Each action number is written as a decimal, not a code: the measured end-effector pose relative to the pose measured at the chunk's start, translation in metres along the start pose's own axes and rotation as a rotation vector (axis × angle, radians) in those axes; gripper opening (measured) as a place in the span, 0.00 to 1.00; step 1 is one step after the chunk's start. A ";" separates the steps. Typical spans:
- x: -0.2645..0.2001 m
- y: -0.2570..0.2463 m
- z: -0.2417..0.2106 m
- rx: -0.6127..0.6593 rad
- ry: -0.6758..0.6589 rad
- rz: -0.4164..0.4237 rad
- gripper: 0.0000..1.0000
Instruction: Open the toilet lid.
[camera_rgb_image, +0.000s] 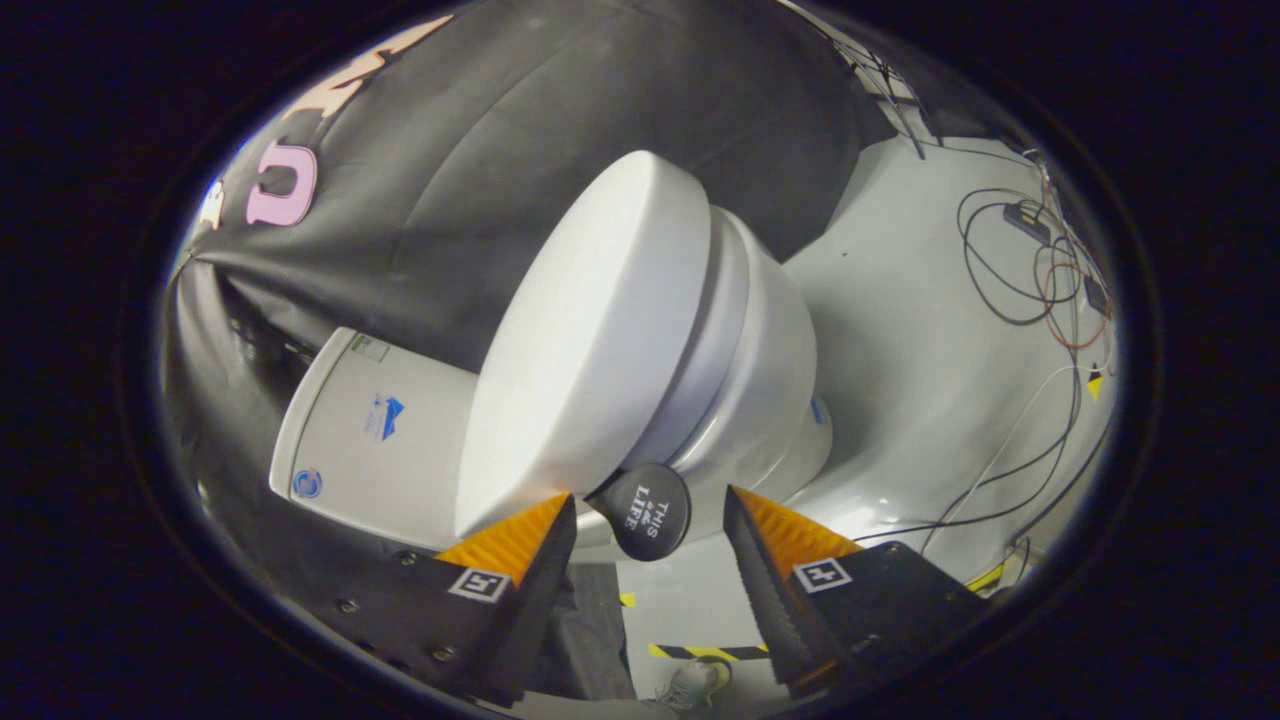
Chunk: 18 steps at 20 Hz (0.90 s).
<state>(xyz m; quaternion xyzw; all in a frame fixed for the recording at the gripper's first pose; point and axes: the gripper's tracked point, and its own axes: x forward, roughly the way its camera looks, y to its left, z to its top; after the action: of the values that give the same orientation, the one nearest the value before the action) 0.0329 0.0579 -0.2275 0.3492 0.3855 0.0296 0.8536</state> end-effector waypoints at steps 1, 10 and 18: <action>0.002 0.001 0.000 0.008 -0.003 -0.008 0.70; 0.000 0.004 0.003 0.110 0.015 0.041 0.32; -0.010 0.004 0.012 0.190 -0.001 0.032 0.31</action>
<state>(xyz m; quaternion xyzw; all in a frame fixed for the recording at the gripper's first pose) 0.0349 0.0507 -0.2130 0.4347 0.3804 0.0065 0.8162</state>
